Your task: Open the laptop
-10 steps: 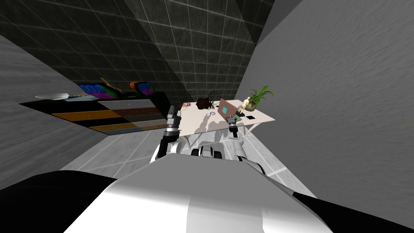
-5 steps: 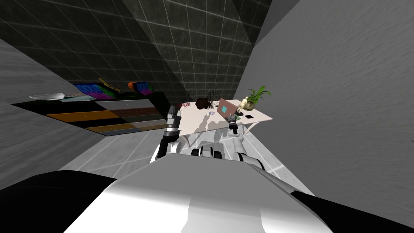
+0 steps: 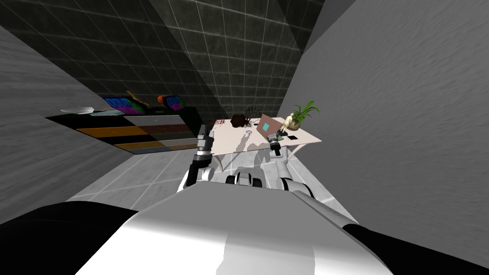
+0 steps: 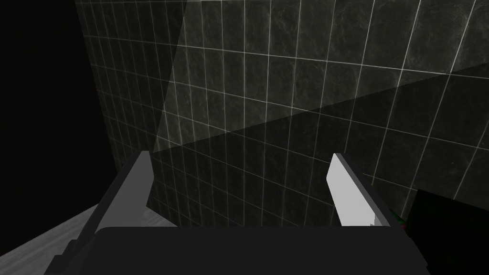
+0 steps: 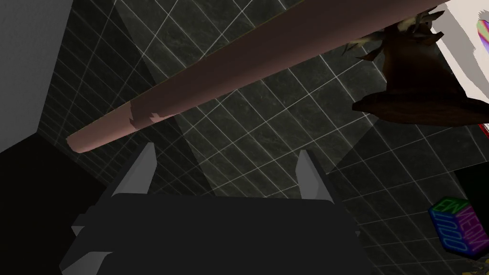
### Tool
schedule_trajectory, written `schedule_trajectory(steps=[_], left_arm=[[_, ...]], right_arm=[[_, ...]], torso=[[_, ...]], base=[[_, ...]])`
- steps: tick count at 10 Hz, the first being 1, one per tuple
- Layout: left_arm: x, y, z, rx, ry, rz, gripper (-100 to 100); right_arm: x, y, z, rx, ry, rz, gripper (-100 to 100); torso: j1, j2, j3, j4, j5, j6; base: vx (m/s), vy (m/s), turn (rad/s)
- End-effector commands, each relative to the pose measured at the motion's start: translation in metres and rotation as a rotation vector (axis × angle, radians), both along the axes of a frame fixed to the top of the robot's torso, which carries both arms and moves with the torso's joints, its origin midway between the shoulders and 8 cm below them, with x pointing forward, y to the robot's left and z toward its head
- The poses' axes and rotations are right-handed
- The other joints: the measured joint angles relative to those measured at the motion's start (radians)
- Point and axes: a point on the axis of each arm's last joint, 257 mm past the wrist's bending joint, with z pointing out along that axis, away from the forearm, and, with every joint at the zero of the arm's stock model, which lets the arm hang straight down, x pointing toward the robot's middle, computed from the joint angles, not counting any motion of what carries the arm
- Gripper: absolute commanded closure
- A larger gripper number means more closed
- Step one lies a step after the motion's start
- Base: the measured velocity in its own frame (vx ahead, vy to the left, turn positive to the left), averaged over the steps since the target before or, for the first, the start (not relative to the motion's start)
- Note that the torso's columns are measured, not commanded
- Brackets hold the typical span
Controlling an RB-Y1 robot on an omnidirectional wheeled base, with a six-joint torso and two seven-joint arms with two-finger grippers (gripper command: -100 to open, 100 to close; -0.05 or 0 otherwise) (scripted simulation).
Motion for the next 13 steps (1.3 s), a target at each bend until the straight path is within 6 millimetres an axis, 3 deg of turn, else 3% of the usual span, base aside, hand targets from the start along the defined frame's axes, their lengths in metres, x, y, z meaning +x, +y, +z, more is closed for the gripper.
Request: schedule_trajectory(steps=[1, 3, 6, 7, 9, 12, 13], left_arm=[[0.000, 0.000, 0.000, 0.000, 0.000, 0.000, 0], [0.000, 0.000, 0.000, 0.000, 0.000, 0.000, 0], [0.000, 0.000, 0.000, 0.000, 0.000, 0.000, 0], [0.000, 0.000, 0.000, 0.000, 0.000, 0.000, 0], [0.000, 0.000, 0.000, 0.000, 0.000, 0.000, 0], [0.000, 0.000, 0.000, 0.000, 0.000, 0.000, 0], [0.000, 0.000, 0.000, 0.000, 0.000, 0.000, 0]], right_arm=[[0.006, 0.018, 0.023, -0.088, -0.038, 0.038, -100], [0.009, 0.028, 0.034, -0.132, -0.055, 0.058, -100], [0.012, 0.023, 0.038, -0.113, -0.050, 0.047, -100], [0.013, 0.022, 0.039, -0.112, -0.049, 0.046, 100], [0.018, -0.002, 0.036, -0.067, -0.019, 0.038, 100], [0.020, -0.015, 0.035, -0.027, -0.004, 0.038, 100], [0.022, -0.028, 0.035, 0.003, 0.010, 0.033, 100]], torso=[[0.004, -0.001, -0.001, 0.000, 0.001, -0.001], [0.007, -0.004, -0.002, -0.001, 0.002, -0.001], [0.007, -0.006, -0.004, -0.002, 0.002, -0.001], [0.006, -0.003, -0.002, -0.002, 0.002, -0.001], [0.004, 0.001, 0.000, 0.000, 0.001, -0.001], [0.003, -0.001, -0.001, -0.001, 0.001, -0.001], [0.003, -0.002, -0.001, -0.001, 0.001, -0.001]], base=[[-0.100, -0.194, 0.103], [-0.055, -0.134, 0.064], [0.018, -0.035, 0.021], [0.005, -0.002, -0.002], [-0.007, 0.020, 0.063], [-0.012, 0.018, 0.026], [-0.010, 0.016, 0.055]])
